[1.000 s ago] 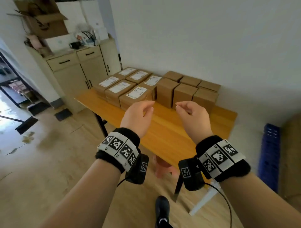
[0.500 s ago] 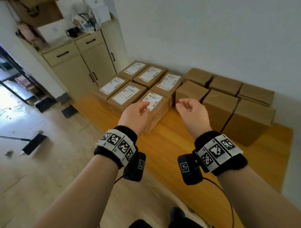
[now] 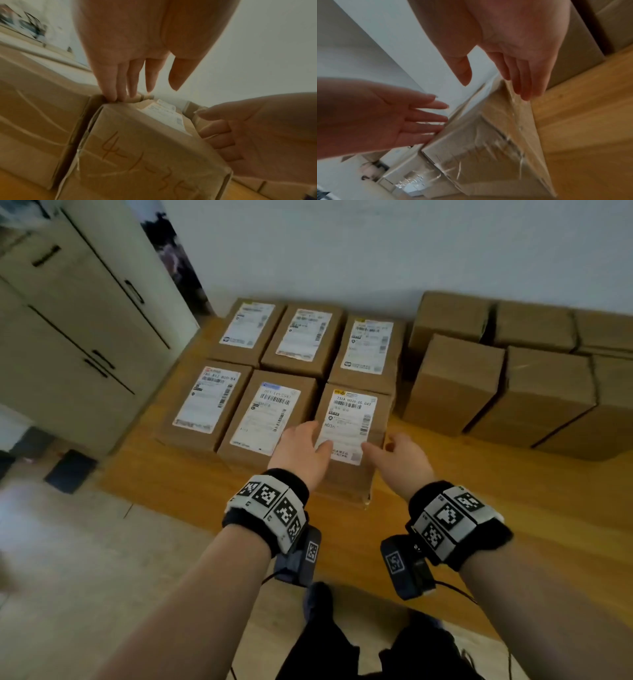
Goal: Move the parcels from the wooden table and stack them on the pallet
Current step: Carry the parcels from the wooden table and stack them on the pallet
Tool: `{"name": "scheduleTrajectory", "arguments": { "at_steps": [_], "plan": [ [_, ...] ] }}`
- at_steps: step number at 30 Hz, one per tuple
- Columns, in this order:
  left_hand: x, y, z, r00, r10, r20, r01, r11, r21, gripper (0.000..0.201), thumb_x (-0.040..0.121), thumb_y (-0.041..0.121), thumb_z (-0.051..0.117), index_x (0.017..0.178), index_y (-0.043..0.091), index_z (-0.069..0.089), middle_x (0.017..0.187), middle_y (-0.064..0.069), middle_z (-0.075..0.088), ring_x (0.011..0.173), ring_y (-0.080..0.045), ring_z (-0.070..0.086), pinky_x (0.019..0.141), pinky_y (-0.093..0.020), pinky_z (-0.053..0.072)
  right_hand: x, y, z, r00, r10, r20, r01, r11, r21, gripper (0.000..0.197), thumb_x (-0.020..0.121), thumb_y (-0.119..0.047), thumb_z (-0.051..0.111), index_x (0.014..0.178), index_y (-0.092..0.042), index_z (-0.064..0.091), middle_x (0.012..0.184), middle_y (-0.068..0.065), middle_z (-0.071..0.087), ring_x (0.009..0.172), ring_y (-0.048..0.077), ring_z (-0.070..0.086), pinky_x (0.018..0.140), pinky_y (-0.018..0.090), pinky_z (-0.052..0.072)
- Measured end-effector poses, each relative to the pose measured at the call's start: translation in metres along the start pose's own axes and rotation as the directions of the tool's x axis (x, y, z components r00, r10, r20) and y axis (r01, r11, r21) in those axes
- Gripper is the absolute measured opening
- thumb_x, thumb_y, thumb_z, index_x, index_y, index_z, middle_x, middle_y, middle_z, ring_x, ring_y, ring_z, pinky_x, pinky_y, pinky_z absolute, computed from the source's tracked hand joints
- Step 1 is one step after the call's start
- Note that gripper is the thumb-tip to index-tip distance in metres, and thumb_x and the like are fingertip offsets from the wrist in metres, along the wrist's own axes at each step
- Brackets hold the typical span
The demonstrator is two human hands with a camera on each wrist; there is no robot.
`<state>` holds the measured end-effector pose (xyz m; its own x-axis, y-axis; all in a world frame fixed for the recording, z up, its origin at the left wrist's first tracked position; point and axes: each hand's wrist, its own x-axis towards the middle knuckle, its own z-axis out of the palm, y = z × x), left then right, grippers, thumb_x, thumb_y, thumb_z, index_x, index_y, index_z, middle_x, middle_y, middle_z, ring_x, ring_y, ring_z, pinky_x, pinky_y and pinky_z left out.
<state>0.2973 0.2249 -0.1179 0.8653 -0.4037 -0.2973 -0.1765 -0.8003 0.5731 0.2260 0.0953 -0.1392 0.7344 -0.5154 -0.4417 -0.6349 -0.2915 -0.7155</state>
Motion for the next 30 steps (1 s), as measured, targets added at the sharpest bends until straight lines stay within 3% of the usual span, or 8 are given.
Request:
{"name": "scheduleTrajectory", "arguments": {
  "at_steps": [3, 7, 11, 15, 21, 24, 27, 30],
  "plan": [
    [0.012, -0.009, 0.002, 0.995, 0.065, 0.071, -0.065, 0.998, 0.001, 0.037, 0.094, 0.025, 0.049, 0.129, 0.014, 0.047, 0.131, -0.003, 0.052, 0.116, -0.017, 0.051, 0.081, -0.018, 0.033, 0.006, 0.002, 0.022, 0.996, 0.09, -0.001, -0.09, 0.995, 0.036, 0.051, 0.091, -0.039, 0.055, 0.131, -0.009, 0.044, 0.123, 0.006, 0.059, 0.103, 0.021, 0.059, 0.075, 0.027, 0.05],
    [0.019, -0.015, 0.005, 0.985, 0.127, 0.113, -0.123, 0.991, -0.043, 0.037, 0.092, 0.028, 0.049, 0.128, 0.019, 0.047, 0.126, 0.001, 0.056, 0.112, -0.018, 0.054, 0.083, -0.025, 0.042, 0.004, 0.005, 0.034, 0.985, 0.156, -0.067, -0.153, 0.987, 0.045, 0.052, 0.091, -0.04, 0.056, 0.131, -0.009, 0.046, 0.121, 0.006, 0.061, 0.1, 0.021, 0.06, 0.072, 0.027, 0.049],
    [0.015, -0.015, -0.001, 0.982, 0.137, 0.129, -0.129, 0.989, -0.069, 0.037, 0.095, 0.027, 0.047, 0.131, 0.019, 0.045, 0.13, 0.002, 0.053, 0.114, -0.015, 0.052, 0.079, -0.02, 0.035, -0.004, 0.003, 0.034, 0.973, 0.169, -0.156, -0.156, 0.983, 0.093, 0.047, 0.091, -0.033, 0.058, 0.127, -0.007, 0.045, 0.121, 0.008, 0.06, 0.104, 0.023, 0.059, 0.074, 0.027, 0.047],
    [0.004, -0.01, -0.003, 0.983, 0.157, 0.095, -0.147, 0.983, -0.105, 0.04, 0.095, 0.029, 0.047, 0.134, 0.02, 0.044, 0.132, -0.001, 0.05, 0.109, -0.013, 0.051, 0.08, -0.019, 0.034, -0.019, 0.005, 0.027, 0.968, 0.146, -0.204, -0.116, 0.981, 0.152, 0.047, 0.09, -0.032, 0.06, 0.127, -0.008, 0.045, 0.12, 0.006, 0.059, 0.096, 0.017, 0.055, 0.073, 0.025, 0.046],
    [-0.033, 0.018, -0.002, 0.983, 0.182, 0.031, -0.174, 0.97, -0.171, 0.041, 0.095, 0.029, 0.047, 0.135, 0.023, 0.04, 0.132, -0.003, 0.037, 0.071, 0.0, 0.041, 0.071, -0.014, 0.036, -0.05, 0.014, -0.002, 0.96, 0.074, -0.269, -0.012, 0.974, 0.225, 0.043, 0.089, -0.032, 0.061, 0.123, -0.009, 0.048, 0.113, 0.001, 0.058, 0.093, 0.014, 0.054, 0.068, 0.021, 0.045],
    [-0.058, 0.041, 0.003, 0.977, 0.211, -0.014, -0.21, 0.962, -0.177, 0.043, 0.095, 0.028, 0.047, 0.136, 0.024, 0.037, 0.134, -0.003, 0.036, 0.069, 0.006, 0.038, 0.054, -0.003, 0.033, -0.072, 0.024, -0.025, 0.952, 0.014, -0.305, 0.071, 0.962, 0.265, 0.04, 0.09, -0.029, 0.061, 0.123, -0.011, 0.048, 0.108, -0.004, 0.056, 0.092, 0.011, 0.053, 0.064, 0.015, 0.042],
    [-0.089, 0.071, 0.014, 0.965, 0.257, -0.061, -0.264, 0.943, -0.202, 0.044, 0.095, 0.026, 0.047, 0.138, 0.023, 0.035, 0.137, -0.004, 0.034, 0.071, 0.008, 0.037, 0.055, 0.008, 0.03, -0.098, 0.039, -0.056, 0.937, -0.043, -0.347, 0.158, 0.938, 0.308, 0.04, 0.09, -0.028, 0.061, 0.125, -0.012, 0.048, 0.104, -0.008, 0.053, 0.092, 0.01, 0.053, 0.063, 0.011, 0.042],
    [-0.126, 0.108, 0.033, 0.943, 0.315, -0.109, -0.332, 0.92, -0.211, 0.045, 0.096, 0.024, 0.047, 0.139, 0.021, 0.035, 0.139, -0.006, 0.035, 0.073, 0.005, 0.036, 0.057, 0.012, 0.024, -0.13, 0.063, -0.095, 0.915, -0.088, -0.394, 0.244, 0.898, 0.366, 0.041, 0.09, -0.027, 0.06, 0.127, -0.015, 0.048, 0.107, -0.008, 0.057, 0.096, 0.01, 0.057, 0.07, 0.015, 0.047]
  ]
}}
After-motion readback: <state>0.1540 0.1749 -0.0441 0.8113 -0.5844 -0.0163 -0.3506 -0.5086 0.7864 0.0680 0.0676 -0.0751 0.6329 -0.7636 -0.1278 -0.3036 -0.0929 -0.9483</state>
